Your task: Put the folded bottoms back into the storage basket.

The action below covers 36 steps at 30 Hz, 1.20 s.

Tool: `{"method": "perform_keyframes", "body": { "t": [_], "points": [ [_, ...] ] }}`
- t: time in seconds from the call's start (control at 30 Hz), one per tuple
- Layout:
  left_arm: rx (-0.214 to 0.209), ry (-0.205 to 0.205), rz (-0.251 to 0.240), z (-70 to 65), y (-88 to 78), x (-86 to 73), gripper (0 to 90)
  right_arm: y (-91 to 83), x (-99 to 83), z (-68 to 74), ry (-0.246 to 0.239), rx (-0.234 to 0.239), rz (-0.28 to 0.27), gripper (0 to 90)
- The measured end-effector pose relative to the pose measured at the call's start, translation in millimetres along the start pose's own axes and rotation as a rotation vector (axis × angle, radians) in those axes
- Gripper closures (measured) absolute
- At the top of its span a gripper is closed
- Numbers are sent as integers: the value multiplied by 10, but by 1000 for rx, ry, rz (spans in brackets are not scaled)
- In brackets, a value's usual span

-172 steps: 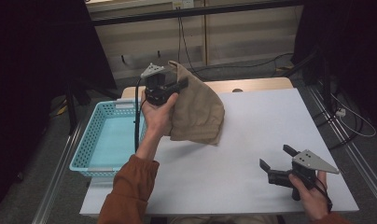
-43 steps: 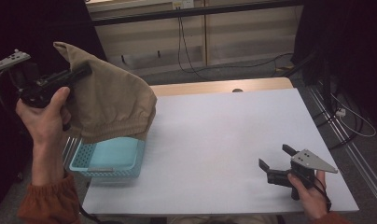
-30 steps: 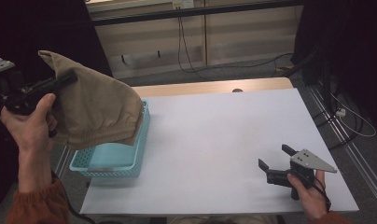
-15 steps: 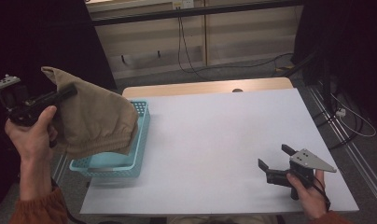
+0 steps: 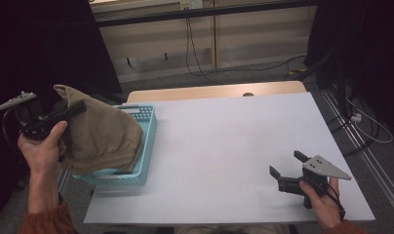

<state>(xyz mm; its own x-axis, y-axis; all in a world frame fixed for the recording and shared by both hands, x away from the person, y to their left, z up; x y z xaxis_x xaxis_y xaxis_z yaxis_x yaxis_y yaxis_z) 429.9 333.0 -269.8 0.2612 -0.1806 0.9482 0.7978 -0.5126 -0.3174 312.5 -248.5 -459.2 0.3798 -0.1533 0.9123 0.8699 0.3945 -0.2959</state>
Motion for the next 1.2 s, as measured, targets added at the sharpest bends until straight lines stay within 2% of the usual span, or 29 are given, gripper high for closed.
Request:
{"method": "perform_keyframes", "body": {
  "t": [0.17, 0.23, 0.3, 0.4, 0.43, 0.47, 0.67, 0.7, 0.8, 0.93, 1.0, 1.03, 1.1, 1.17, 1.2],
  "points": [
    [-17, 1, 16, -31, 107, -57, 864, -1, -1, -2, 1, -1, 0, 17],
    [-40, 3, 17, -44, 145, -49, 864, -1, 0, -1, 1, 0, 0, 17],
    [-76, 24, 26, -56, 200, -38, 863, -1, -1, 1, 0, 1, 0, 18],
    [-64, 62, 55, -30, 290, -45, 862, -5, 3, 3, -2, 3, -3, 17],
    [-60, 62, 62, -4, 316, -52, 861, -6, 2, 3, -2, 4, -2, 16],
    [-35, 60, 75, 57, 362, -70, 860, -3, 1, -1, -1, 3, -2, 17],
    [-5, 47, 120, 194, 498, -171, 859, -1, 1, 0, -1, 4, -2, 17],
    [-7, 34, 127, 214, 529, -198, 859, -1, 1, 1, 0, 3, -1, 17],
    [-32, 16, 117, 243, 590, -245, 860, 0, 0, 0, 0, 2, 0, 17],
    [-77, 21, 93, 239, 653, -247, 860, 5, -2, -1, 1, 2, 2, 17],
    [-103, 36, 87, 199, 687, -231, 860, 5, -3, -1, 1, 3, 2, 17],
    [-118, 59, 79, 170, 701, -222, 859, 7, -3, -1, 0, 3, 2, 17],
    [-115, 60, 77, 157, 735, -230, 859, 7, -3, 0, 2, 3, 2, 17],
    [-64, 67, 113, 212, 778, -274, 859, 7, -4, 1, 0, 3, 2, 17],
    [-51, 55, 129, 246, 796, -302, 859, 7, -5, 1, -1, 4, 2, 17]
  ]
}}
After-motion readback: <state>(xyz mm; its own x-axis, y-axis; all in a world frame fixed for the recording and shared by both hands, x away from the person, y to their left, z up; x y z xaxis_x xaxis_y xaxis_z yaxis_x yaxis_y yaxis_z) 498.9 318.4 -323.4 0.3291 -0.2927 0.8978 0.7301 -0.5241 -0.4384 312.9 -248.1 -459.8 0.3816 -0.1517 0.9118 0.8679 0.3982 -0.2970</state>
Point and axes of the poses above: each handheld gripper's, and its own axes: y roughly forward along the jaws, x roughly out of its top, z roughly to its left, the point moved 5 cm from there along y, roughly forward along the jaws, and after that the axes turned 15 degrees about y, right-handed, at the moved point
